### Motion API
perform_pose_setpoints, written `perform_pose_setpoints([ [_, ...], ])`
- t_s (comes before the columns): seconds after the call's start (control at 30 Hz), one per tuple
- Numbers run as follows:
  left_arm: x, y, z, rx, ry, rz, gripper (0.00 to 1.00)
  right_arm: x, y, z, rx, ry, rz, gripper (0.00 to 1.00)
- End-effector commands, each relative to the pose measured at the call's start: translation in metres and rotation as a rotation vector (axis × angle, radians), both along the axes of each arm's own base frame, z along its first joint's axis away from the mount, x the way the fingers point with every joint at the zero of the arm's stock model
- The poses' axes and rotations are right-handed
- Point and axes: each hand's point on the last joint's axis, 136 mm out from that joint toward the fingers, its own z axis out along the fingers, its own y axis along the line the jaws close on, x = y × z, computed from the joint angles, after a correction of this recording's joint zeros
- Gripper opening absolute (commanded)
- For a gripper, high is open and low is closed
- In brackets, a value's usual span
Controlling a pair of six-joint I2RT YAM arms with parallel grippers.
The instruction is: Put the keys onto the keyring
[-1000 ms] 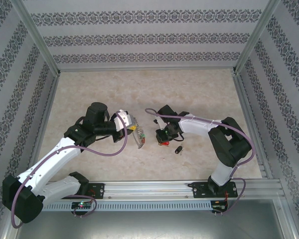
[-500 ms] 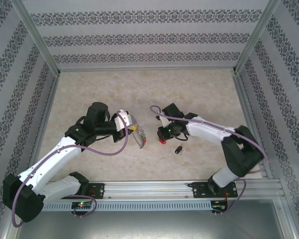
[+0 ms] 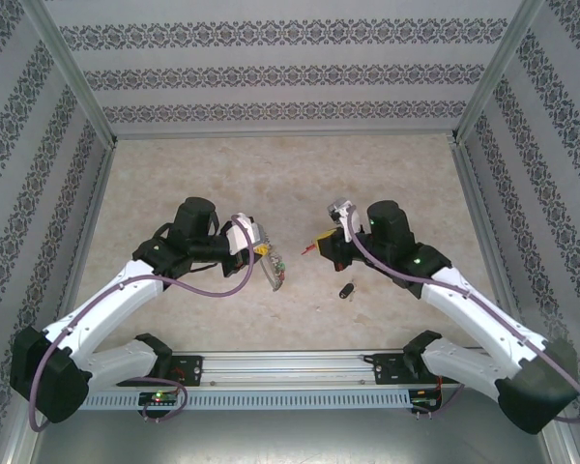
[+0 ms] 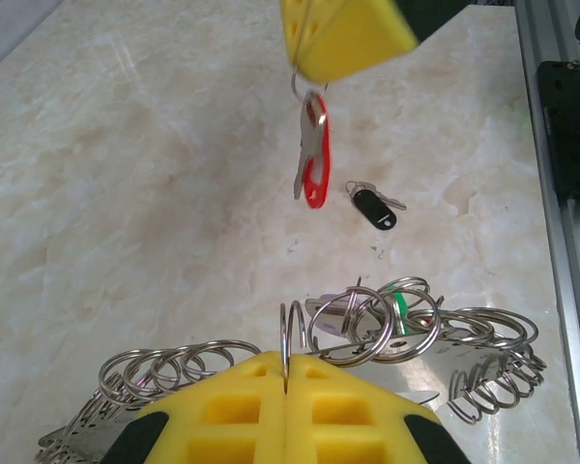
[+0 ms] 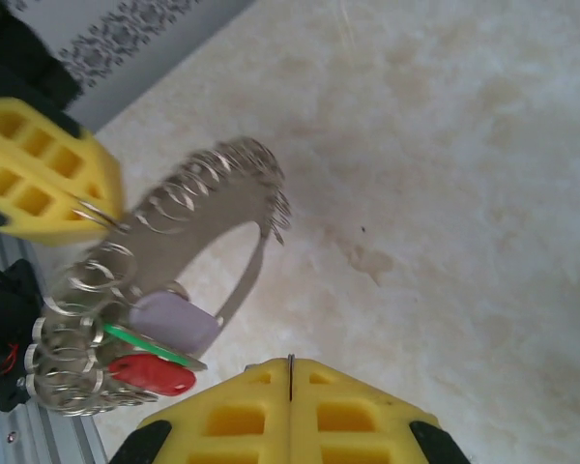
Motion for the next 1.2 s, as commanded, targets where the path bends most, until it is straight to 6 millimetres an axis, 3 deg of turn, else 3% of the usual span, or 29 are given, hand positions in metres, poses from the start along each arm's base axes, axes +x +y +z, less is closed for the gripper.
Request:
perform_pose_setpoints([
  [0.0,-0.002,-0.012,0.027,-0.067,-0.058,-0.061,0.00,-0.015,0.005,0.014,0.006,-0.141,0.089,0.00],
  [0.2,-0.009,-0.016,0.027,-0.080,-0.033,-0.099,0.00,-0.029,0.013,0.024,-0.112,-0.376,0.147,0.00],
  [0.4,-0.015,-0.019,0.027,-0.099,0.001,-0.125,0.00,-0.027,0.027,0.032,-0.140,-0.432,0.197,0.00],
  [0.83,-0.014,-0.027,0.029,-0.133,0.031,-0.136,0.00,-0.032,0.064,0.031,-0.116,-0.410,0.351,0.00],
  [1.17,-0.010,-0.030,0.029,-0.141,0.035,-0.121,0.00,-0.036,0.076,0.029,-0.077,-0.370,0.399,0.00],
])
